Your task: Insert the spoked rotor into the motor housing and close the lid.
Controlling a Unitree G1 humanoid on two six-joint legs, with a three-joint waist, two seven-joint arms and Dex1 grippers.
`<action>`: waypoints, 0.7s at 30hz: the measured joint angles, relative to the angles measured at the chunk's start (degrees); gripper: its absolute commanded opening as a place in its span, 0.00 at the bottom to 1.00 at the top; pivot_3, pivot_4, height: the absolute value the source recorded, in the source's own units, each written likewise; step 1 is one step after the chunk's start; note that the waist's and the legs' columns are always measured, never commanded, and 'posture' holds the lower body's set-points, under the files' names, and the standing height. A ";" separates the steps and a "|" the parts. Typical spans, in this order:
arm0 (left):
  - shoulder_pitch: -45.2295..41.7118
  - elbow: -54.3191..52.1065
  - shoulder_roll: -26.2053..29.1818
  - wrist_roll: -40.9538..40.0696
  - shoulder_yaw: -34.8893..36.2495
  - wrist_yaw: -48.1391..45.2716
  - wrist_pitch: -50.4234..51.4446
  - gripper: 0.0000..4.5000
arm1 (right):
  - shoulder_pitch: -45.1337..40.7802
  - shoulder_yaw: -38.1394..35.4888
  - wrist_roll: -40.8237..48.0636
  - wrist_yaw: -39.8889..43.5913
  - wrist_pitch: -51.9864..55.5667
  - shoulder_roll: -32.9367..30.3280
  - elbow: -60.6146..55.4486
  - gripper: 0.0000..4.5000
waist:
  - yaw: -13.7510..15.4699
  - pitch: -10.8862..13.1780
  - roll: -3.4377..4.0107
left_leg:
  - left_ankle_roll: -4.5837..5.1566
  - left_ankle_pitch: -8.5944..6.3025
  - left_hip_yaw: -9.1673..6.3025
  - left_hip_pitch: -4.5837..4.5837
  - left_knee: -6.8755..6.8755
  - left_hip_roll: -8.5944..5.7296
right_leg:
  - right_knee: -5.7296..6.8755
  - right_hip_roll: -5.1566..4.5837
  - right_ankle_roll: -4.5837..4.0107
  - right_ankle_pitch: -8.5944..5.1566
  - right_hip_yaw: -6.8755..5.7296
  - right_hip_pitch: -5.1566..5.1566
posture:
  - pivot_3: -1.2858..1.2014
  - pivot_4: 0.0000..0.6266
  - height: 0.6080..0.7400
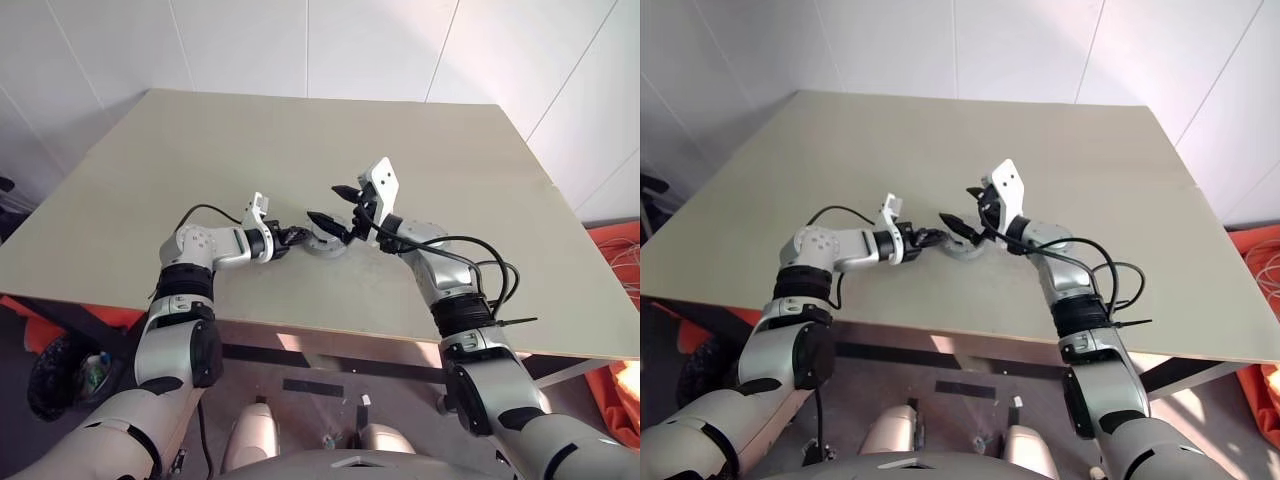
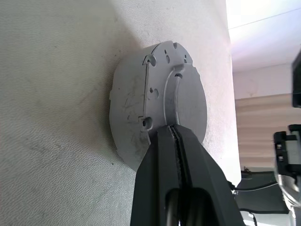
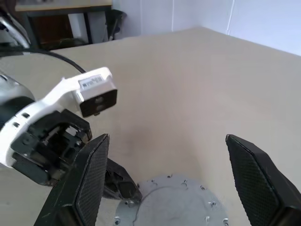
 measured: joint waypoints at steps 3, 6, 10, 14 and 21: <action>0.00 0.00 -0.12 0.00 0.00 0.05 0.01 0.00 | -1.04 -2.06 1.86 -2.44 6.09 -1.15 -2.03 0.99 | 0.07 0.00 0.00 | -0.03 0.01 -0.01 0.00 0.00 -0.02 | 0.00 0.00 0.03 0.02 0.00 0.00 | 0.52 0.00 1.00; 0.02 -0.01 -0.33 0.00 0.01 0.14 -0.01 0.00 | -3.12 -5.21 5.53 -5.53 18.71 -3.72 -4.54 0.99 | 0.21 0.00 0.00 | -0.05 0.02 -0.03 0.03 0.00 -0.04 | -0.02 0.00 0.06 0.03 0.01 0.06 | 0.52 0.00 1.00; 0.24 -0.05 -0.42 0.00 -0.01 0.14 -0.21 0.00 | -5.55 -12.92 12.99 -10.46 39.97 -6.44 -5.20 0.99 | 0.35 0.00 0.00 | -0.08 0.03 -0.02 0.18 -0.10 -0.06 | -0.10 0.00 0.07 0.04 0.02 0.18 | 0.52 0.00 1.00; 0.63 -0.51 -0.66 -0.02 -0.15 0.08 -0.78 0.00 | -5.03 -16.90 18.90 -12.55 55.97 -6.74 -6.08 0.99 | 0.55 0.00 0.00 | -0.14 0.06 -0.02 0.21 -0.17 -0.05 | -0.11 0.01 0.08 0.04 0.02 0.17 | 0.52 0.00 1.00; 1.30 -1.54 -1.21 -0.02 -0.80 0.08 -1.10 0.00 | -3.92 -18.27 20.92 -17.57 66.19 -4.60 -6.18 0.99 | 1.59 0.00 0.01 | -0.35 0.17 -0.02 0.27 -0.23 -0.04 | -0.04 0.00 0.10 0.06 0.02 0.17 | 0.52 0.00 1.00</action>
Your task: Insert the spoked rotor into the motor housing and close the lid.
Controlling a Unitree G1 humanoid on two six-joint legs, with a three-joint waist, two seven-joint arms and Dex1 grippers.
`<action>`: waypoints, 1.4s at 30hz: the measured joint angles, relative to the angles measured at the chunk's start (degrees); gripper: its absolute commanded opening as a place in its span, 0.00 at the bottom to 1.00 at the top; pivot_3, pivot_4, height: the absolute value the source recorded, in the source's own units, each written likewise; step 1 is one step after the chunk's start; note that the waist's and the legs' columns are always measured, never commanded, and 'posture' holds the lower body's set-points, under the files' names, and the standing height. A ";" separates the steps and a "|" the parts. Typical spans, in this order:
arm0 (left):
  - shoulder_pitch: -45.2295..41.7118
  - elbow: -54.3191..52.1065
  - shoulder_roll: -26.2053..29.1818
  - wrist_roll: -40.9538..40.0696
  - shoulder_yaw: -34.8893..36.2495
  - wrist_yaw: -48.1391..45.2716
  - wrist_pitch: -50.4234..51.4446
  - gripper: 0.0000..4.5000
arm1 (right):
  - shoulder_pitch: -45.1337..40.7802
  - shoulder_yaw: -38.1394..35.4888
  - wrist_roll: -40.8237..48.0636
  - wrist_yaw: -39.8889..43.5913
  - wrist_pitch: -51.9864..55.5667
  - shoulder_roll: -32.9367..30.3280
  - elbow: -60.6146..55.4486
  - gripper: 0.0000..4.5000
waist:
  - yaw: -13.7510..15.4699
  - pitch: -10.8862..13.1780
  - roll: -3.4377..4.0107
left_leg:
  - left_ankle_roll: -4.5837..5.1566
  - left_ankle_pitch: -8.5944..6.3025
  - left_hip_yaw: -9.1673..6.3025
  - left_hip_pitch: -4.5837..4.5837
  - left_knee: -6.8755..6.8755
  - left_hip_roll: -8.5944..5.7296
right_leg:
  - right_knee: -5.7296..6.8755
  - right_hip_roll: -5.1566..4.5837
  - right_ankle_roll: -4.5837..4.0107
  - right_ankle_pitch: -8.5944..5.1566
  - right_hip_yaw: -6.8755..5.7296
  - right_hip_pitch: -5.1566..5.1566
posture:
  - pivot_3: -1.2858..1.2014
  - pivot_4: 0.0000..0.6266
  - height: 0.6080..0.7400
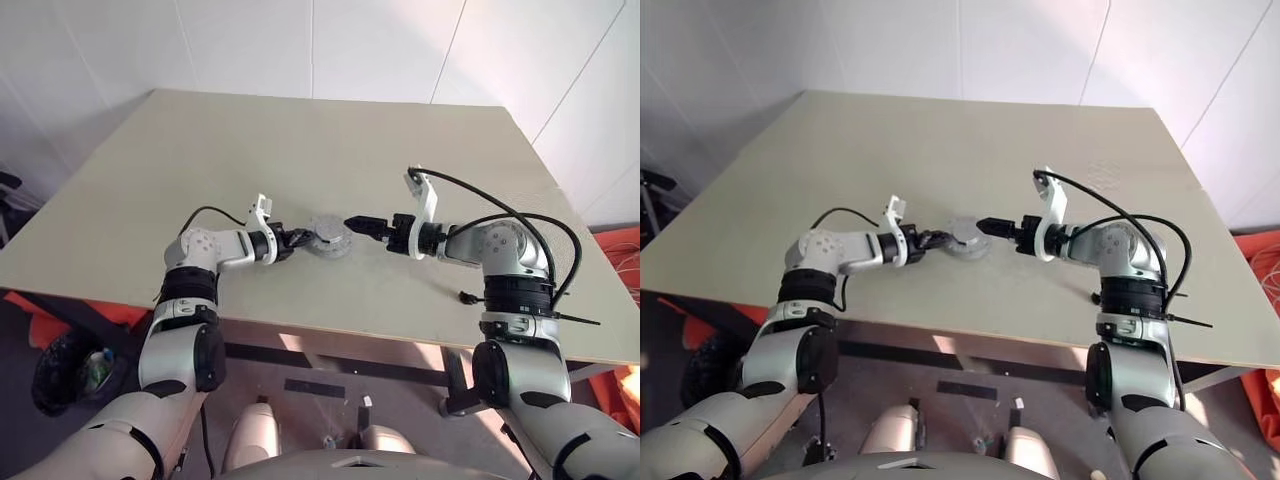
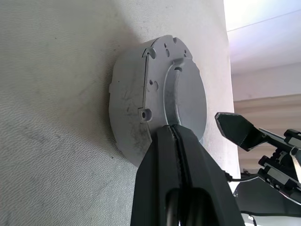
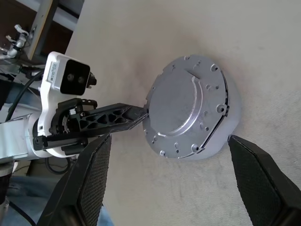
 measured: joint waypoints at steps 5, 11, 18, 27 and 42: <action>0.89 -1.31 0.12 -0.26 0.06 0.12 0.10 0.00 | 0.25 2.15 -1.75 -2.69 -3.10 1.17 0.03 0.99 | 0.22 0.00 0.00 | -0.05 0.02 0.01 0.01 -0.02 0.00 | 0.02 0.00 0.01 0.01 0.00 0.00 | 0.52 0.00 1.00; 1.93 -2.82 0.75 -0.53 0.48 1.19 0.66 0.00 | 0.23 3.18 -3.21 -5.27 -6.49 2.42 1.00 0.99 | 0.39 0.00 0.00 | -0.06 0.03 0.01 0.01 -0.05 -0.01 | 0.01 -0.01 0.03 0.02 -0.01 0.00 | 0.52 0.00 1.00; 3.26 -2.95 0.73 -0.52 0.53 1.76 0.80 0.00 | 0.22 3.63 -3.90 -6.71 -7.88 2.42 2.25 0.99 | 0.56 0.00 0.00 | -0.06 0.03 0.00 -0.02 -0.05 0.00 | 0.01 0.00 0.04 0.02 -0.02 -0.03 | 0.52 0.00 1.00; 3.17 -4.36 0.73 -3.37 1.61 -0.70 1.42 0.00 | 0.21 3.63 -3.93 -6.89 -9.00 2.28 2.59 0.99 | 1.16 0.00 0.00 | -0.07 0.03 0.01 -0.02 -0.04 0.00 | 0.04 0.00 0.05 0.03 -0.02 -0.04 | 0.52 0.00 1.00; -0.01 1.06 -0.97 -6.51 4.79 -1.51 0.97 0.00 | 0.18 3.41 -3.85 -8.08 -10.12 2.49 2.66 0.99 | 1.35 0.00 0.00 | -0.07 0.04 0.03 -0.02 -0.02 -0.02 | 0.05 0.00 0.10 0.05 -0.01 -0.04 | 0.52 0.00 1.00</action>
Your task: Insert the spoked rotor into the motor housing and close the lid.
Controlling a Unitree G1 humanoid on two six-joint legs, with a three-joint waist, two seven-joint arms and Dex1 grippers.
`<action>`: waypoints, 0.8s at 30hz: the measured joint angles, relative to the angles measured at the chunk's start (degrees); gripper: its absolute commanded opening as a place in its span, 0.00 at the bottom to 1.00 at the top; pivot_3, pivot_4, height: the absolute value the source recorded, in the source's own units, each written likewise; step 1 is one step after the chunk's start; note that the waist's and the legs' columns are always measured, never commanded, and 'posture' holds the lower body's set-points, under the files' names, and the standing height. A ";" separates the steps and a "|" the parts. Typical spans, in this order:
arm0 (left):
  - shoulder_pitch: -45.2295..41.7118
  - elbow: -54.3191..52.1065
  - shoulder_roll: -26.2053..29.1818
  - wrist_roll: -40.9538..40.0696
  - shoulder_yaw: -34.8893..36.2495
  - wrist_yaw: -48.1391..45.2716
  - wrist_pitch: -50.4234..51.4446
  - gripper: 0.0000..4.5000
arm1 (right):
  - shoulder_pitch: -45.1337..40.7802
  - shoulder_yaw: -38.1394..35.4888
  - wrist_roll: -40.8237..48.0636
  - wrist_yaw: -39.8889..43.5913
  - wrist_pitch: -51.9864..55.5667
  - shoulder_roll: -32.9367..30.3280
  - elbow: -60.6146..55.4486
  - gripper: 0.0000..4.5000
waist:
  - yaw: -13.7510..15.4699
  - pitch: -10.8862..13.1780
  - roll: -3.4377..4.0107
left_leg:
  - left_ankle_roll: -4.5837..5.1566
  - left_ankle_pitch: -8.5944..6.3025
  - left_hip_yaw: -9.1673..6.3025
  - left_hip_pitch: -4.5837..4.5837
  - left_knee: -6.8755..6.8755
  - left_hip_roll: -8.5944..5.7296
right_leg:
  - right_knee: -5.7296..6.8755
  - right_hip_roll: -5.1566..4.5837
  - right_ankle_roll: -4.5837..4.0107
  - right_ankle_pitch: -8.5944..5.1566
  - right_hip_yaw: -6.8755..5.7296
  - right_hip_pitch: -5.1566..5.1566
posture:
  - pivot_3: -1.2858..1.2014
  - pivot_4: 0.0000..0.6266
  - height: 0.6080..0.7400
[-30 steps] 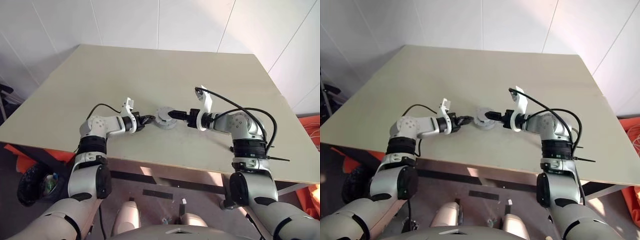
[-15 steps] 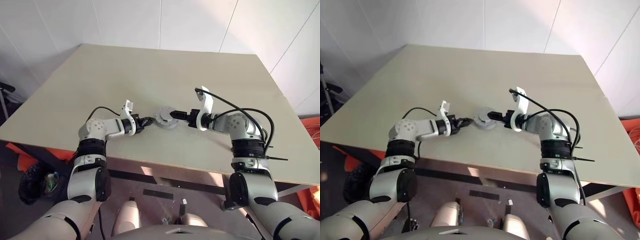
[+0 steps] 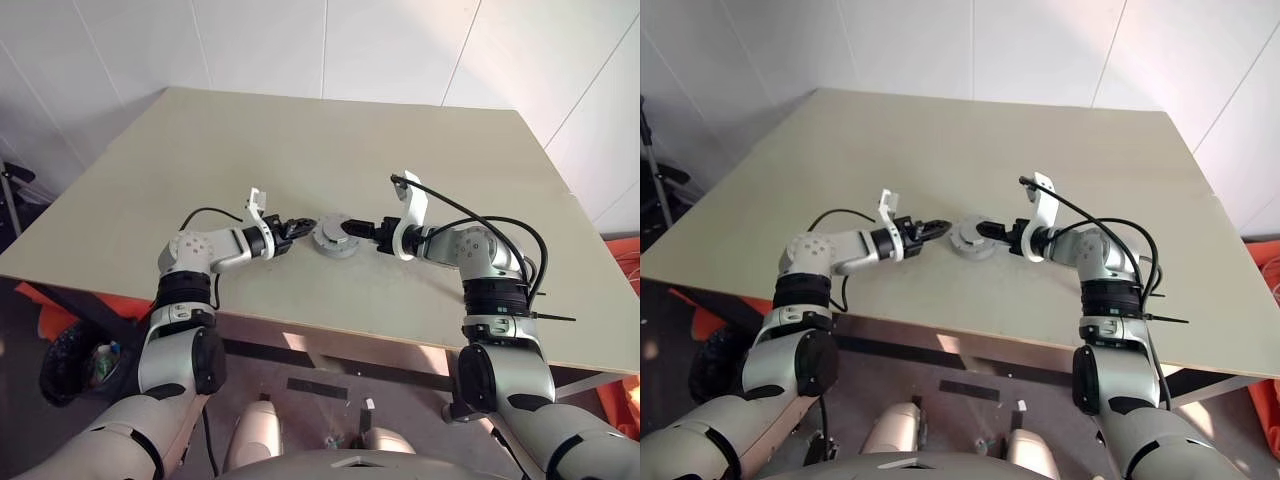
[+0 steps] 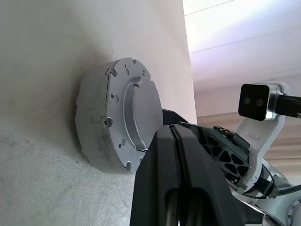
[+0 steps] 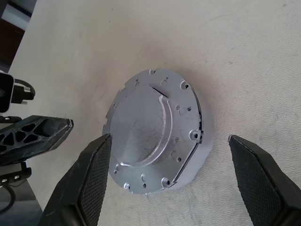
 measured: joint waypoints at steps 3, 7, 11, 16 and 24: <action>-1.78 5.70 -0.51 0.25 0.33 -0.05 -2.50 0.00 | 0.00 -0.06 0.14 -0.25 0.00 0.18 -0.11 0.99 | 0.06 0.00 0.00 | 0.00 0.00 -0.01 0.00 0.01 0.00 | 0.00 -0.01 0.01 0.01 0.01 0.00 | 0.52 0.00 1.00; -3.60 10.68 -0.67 1.79 -0.02 -0.08 -5.54 0.00 | 0.00 -0.31 0.25 -0.80 0.03 0.32 -0.24 0.99 | 0.10 0.00 0.00 | 0.00 0.00 -0.02 0.00 0.01 0.00 | 0.00 0.00 0.02 0.01 0.00 0.00 | 0.52 0.00 1.00; -5.17 13.61 -0.67 3.15 -0.63 -0.12 -7.60 0.00 | 0.00 -0.47 0.31 -1.03 0.31 0.29 -0.34 0.99 | 0.11 0.00 0.00 | 0.00 0.00 -0.02 0.01 0.01 0.00 | 0.02 -0.01 0.02 0.01 0.00 0.01 | 0.52 0.00 1.00; -5.55 14.83 -0.67 3.69 -0.77 -0.24 -8.76 0.00 | 0.01 -0.62 0.40 -1.21 1.24 -0.41 -0.35 0.99 | 0.12 0.00 0.00 | -0.07 0.04 -0.02 0.06 0.02 -0.01 | 0.04 -0.03 0.08 0.05 0.01 0.04 | 0.52 0.00 1.00; -5.79 15.23 -0.65 4.41 -0.85 -0.69 -9.29 0.00 | 0.02 -3.28 0.93 -2.28 4.27 -0.04 -0.36 0.99 | 0.12 -0.01 0.00 | -0.15 0.10 -0.02 0.11 0.02 -0.01 | 0.11 -0.04 0.10 0.06 0.01 0.06 | 0.52 0.00 1.00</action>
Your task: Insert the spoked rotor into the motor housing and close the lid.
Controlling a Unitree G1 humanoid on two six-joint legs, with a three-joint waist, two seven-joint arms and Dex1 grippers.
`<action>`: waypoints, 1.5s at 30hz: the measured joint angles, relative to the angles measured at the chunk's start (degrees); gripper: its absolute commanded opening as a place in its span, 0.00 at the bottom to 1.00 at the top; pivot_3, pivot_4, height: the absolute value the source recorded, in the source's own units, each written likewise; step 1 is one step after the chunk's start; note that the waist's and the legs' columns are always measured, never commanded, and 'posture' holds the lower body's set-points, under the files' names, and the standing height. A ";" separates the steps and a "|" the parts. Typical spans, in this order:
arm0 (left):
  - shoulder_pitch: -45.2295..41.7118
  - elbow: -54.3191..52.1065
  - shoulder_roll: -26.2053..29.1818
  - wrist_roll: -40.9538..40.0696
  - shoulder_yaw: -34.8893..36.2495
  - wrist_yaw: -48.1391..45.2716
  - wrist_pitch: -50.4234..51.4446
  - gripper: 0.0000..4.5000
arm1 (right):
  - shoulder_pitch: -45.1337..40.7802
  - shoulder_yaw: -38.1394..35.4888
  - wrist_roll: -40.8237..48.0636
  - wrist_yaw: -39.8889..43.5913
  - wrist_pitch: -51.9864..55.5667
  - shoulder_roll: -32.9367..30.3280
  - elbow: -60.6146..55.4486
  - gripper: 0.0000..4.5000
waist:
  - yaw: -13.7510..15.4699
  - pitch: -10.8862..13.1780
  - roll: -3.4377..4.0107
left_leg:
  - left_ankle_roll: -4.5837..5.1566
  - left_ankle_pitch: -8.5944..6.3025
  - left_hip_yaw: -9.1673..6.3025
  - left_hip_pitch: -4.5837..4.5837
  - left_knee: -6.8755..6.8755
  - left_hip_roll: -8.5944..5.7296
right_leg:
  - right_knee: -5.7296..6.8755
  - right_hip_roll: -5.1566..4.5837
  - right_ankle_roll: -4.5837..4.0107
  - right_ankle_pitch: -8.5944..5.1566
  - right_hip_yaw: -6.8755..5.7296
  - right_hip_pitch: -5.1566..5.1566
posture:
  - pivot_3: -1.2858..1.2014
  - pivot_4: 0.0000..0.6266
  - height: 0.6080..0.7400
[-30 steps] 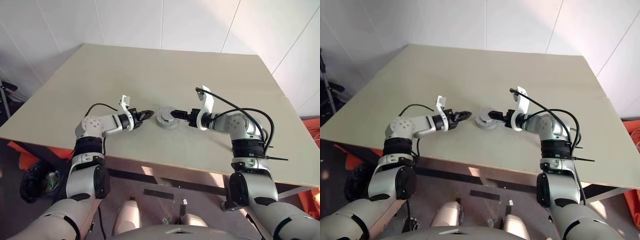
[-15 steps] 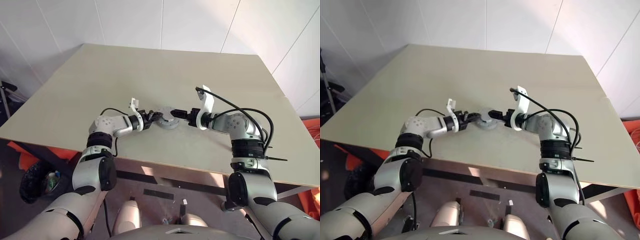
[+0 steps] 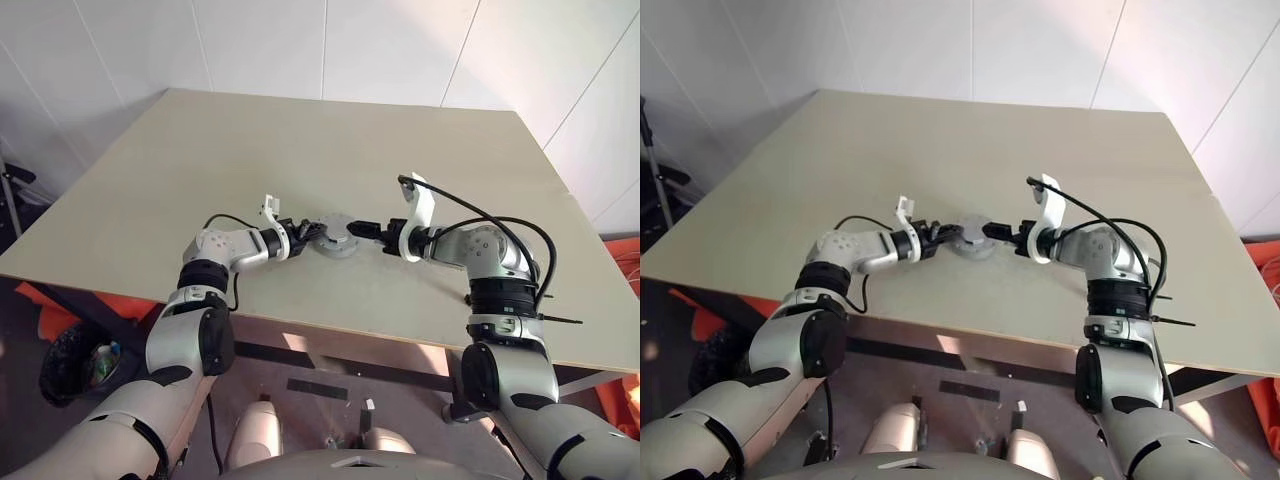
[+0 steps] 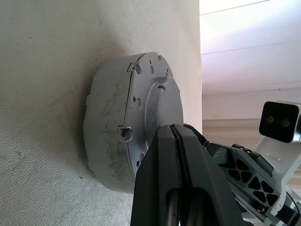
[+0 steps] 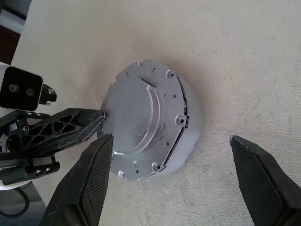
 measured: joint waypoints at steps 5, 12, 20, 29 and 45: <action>-0.02 0.00 0.01 0.23 -0.03 -0.15 -0.08 0.00 | -0.02 -2.27 0.89 -2.49 2.11 3.84 0.00 0.99 | -0.02 0.00 0.01 | -0.02 0.01 0.00 0.02 -0.01 0.00 | 0.00 -0.02 0.00 0.00 0.00 0.00 | 0.52 0.00 1.00; -0.02 -0.04 0.32 0.35 -0.06 -0.18 -0.03 0.00 | -0.23 -3.98 0.56 -5.92 1.36 7.14 0.59 0.99 | -0.18 0.00 0.01 | -0.10 0.06 0.01 0.06 -0.04 0.02 | 0.03 -0.02 -0.01 0.01 0.01 0.00 | 0.52 0.00 1.00; -0.01 -0.77 1.22 0.95 -0.65 -0.14 0.02 0.00 | -2.06 -6.67 -0.02 -9.76 -3.30 11.61 4.77 0.99 | -0.92 0.00 0.01 | -0.30 0.17 0.02 0.23 -0.21 0.05 | 0.06 0.00 -0.12 0.07 0.07 0.01 | 0.52 0.00 1.00; -0.01 -1.11 1.36 1.37 -0.70 -0.04 -0.05 0.00 | -3.92 -9.97 0.04 -11.44 -5.00 14.21 7.79 0.99 | -1.97 0.00 0.01 | -0.39 0.24 0.02 0.36 -0.40 0.05 | 0.03 0.05 -0.17 0.10 0.13 0.01 | 0.52 0.00 1.00; -0.01 -2.71 1.80 1.33 -0.64 -0.12 -0.62 0.00 | -6.84 -16.15 3.04 -12.24 -1.74 16.05 9.35 0.99 | -1.96 0.00 0.01 | -0.39 0.24 0.05 0.40 -0.51 0.06 | -0.03 0.07 -0.17 0.10 0.12 -0.04 | 0.52 0.00 1.00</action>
